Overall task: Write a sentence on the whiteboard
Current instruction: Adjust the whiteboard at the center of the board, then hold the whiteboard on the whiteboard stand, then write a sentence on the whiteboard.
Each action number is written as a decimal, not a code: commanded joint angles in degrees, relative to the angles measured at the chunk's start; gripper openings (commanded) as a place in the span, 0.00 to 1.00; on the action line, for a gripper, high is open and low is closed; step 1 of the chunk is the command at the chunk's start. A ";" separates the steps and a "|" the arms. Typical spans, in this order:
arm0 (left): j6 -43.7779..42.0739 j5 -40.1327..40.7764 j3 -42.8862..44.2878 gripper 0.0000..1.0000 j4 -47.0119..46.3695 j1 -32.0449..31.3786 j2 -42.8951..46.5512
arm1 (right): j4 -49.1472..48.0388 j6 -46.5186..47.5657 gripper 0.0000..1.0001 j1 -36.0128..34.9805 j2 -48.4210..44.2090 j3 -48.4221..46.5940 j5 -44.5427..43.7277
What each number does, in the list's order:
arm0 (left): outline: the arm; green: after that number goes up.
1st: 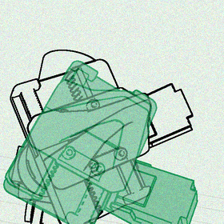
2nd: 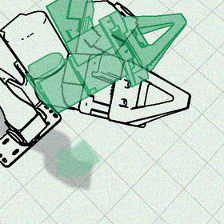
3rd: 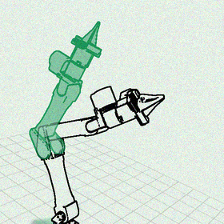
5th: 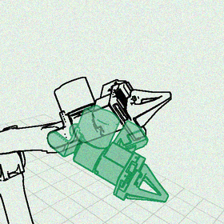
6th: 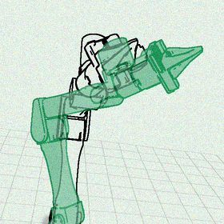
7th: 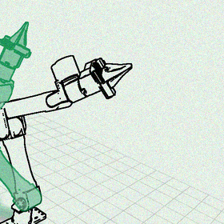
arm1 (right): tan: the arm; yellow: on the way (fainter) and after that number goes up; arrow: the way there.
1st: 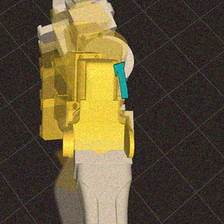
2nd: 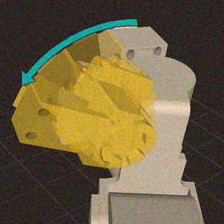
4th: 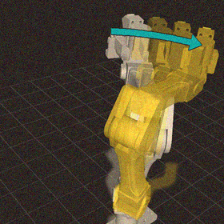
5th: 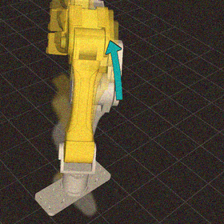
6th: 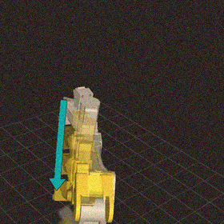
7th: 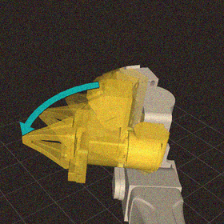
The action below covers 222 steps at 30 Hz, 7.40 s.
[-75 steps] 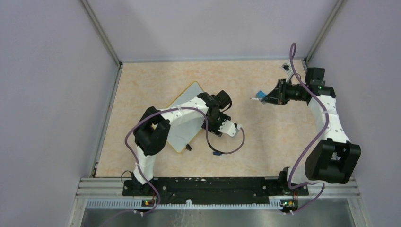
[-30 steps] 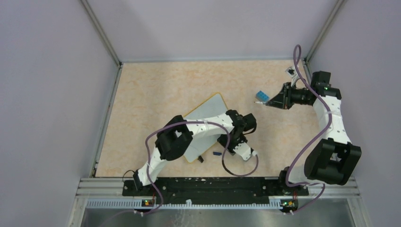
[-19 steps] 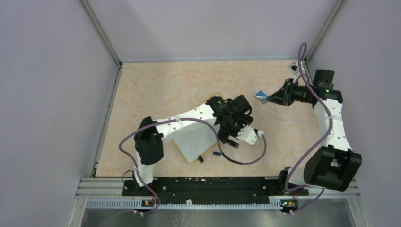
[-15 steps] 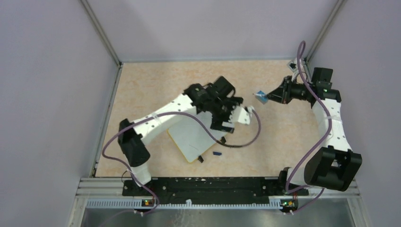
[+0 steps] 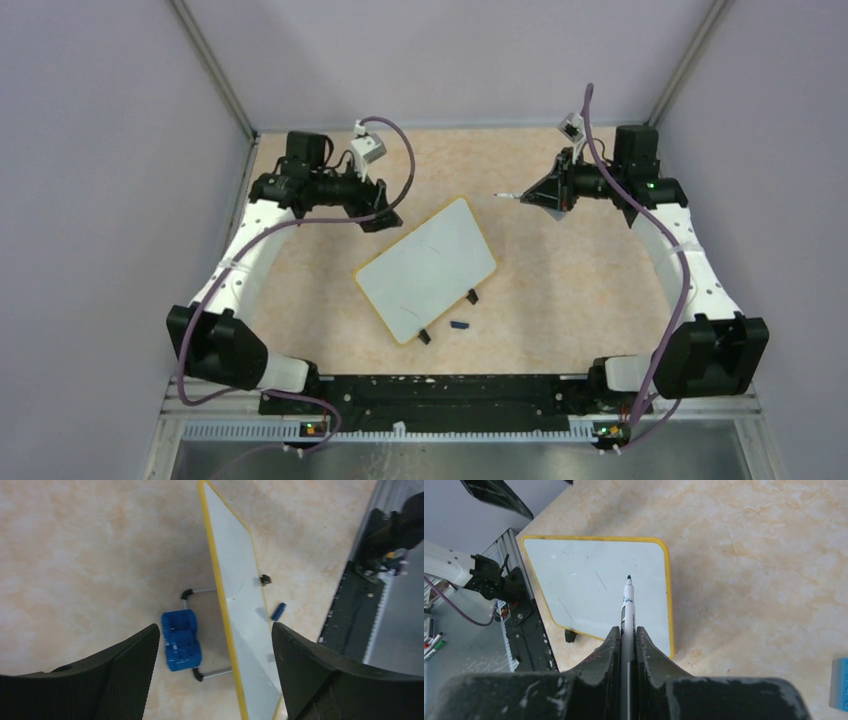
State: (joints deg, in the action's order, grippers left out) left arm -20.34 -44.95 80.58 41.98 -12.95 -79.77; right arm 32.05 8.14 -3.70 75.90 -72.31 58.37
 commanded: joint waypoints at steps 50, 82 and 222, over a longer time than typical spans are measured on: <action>-3.32 -21.14 -9.95 0.64 2.61 10.04 -2.49 | -6.30 8.63 0.00 -46.76 -2.51 -0.93 -44.59; -5.37 -20.12 -16.03 0.00 6.34 10.84 -4.13 | -9.86 11.16 0.00 -59.24 -1.76 0.87 -48.73; -2.77 -19.05 -19.84 0.00 0.74 10.84 -1.48 | -15.50 9.17 0.00 -61.66 12.98 -3.25 -52.37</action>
State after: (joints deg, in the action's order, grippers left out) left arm -22.63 -66.46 60.75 43.55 -2.31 -82.35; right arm 17.67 16.95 -64.62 87.74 -72.23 5.26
